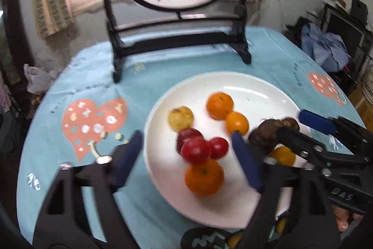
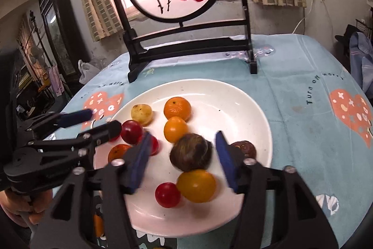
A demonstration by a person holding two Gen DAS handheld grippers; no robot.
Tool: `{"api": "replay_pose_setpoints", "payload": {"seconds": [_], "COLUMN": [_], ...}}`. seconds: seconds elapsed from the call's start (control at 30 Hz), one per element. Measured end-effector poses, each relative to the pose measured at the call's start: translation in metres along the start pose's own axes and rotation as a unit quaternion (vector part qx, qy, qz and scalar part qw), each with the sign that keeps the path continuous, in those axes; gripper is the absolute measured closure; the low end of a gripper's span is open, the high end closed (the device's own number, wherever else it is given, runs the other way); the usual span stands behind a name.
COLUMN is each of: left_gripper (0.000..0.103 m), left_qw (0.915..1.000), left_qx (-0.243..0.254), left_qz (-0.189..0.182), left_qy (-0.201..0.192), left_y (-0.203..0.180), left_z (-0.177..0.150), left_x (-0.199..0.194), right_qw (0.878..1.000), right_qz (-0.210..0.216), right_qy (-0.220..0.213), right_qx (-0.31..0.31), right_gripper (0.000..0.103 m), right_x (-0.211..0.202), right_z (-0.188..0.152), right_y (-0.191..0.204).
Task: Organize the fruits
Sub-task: 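Place the red tomato and brown fruit on the white plate, opening both tools, then grasp the yellow plum with the right tool while the left tool grasps the yellow tomato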
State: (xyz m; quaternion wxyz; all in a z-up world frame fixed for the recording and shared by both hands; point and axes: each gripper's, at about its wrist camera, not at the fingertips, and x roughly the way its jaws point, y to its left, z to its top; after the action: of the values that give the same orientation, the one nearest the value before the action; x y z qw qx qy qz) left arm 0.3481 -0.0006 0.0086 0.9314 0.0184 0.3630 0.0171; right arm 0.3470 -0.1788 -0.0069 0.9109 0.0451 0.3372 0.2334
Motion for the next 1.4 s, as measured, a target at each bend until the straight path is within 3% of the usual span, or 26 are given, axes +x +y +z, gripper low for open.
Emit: {"api": "replay_pose_setpoints", "payload": {"seconds": [0.1, 0.23, 0.4, 0.57, 0.67, 0.97, 1.23, 1.4], "left_gripper": [0.017, 0.008, 0.005, 0.005, 0.005, 0.005, 0.005, 0.005], "left_qw": [0.9999, 0.9995, 0.9988, 0.9989, 0.9991, 0.999, 0.9947, 0.9955], "left_qx": [0.002, -0.012, -0.037, -0.041, -0.042, -0.041, -0.102, -0.093], "left_qz": [-0.006, 0.0, 0.005, 0.005, 0.005, 0.019, 0.014, 0.019], "left_qy": [-0.012, -0.029, -0.033, -0.02, 0.005, 0.002, 0.007, 0.003], "left_y": [0.004, 0.013, 0.022, 0.025, 0.026, 0.032, 0.058, 0.055], "left_z": [-0.001, -0.017, -0.067, -0.112, -0.118, -0.119, -0.118, -0.119], "left_x": [-0.021, -0.059, -0.091, -0.089, -0.081, -0.083, -0.085, -0.087], "right_qw": [1.0, 1.0, 0.999, 0.997, 0.995, 0.993, 0.988, 0.987], "right_qz": [0.008, 0.017, 0.024, -0.002, -0.011, -0.019, -0.031, -0.028], "right_qy": [-0.013, -0.011, 0.008, 0.037, 0.04, 0.057, 0.085, 0.093], "right_qx": [-0.006, -0.016, -0.034, -0.072, -0.087, -0.098, -0.123, -0.128], "right_gripper": [0.042, 0.042, 0.042, 0.042, 0.042, 0.042, 0.042, 0.042], "right_x": [-0.021, -0.047, -0.058, -0.053, -0.052, -0.045, -0.035, -0.032], "right_z": [-0.001, -0.019, -0.054, -0.084, -0.091, -0.098, -0.107, -0.108], "right_y": [0.005, 0.017, 0.032, 0.048, 0.053, 0.052, 0.056, 0.056]}}
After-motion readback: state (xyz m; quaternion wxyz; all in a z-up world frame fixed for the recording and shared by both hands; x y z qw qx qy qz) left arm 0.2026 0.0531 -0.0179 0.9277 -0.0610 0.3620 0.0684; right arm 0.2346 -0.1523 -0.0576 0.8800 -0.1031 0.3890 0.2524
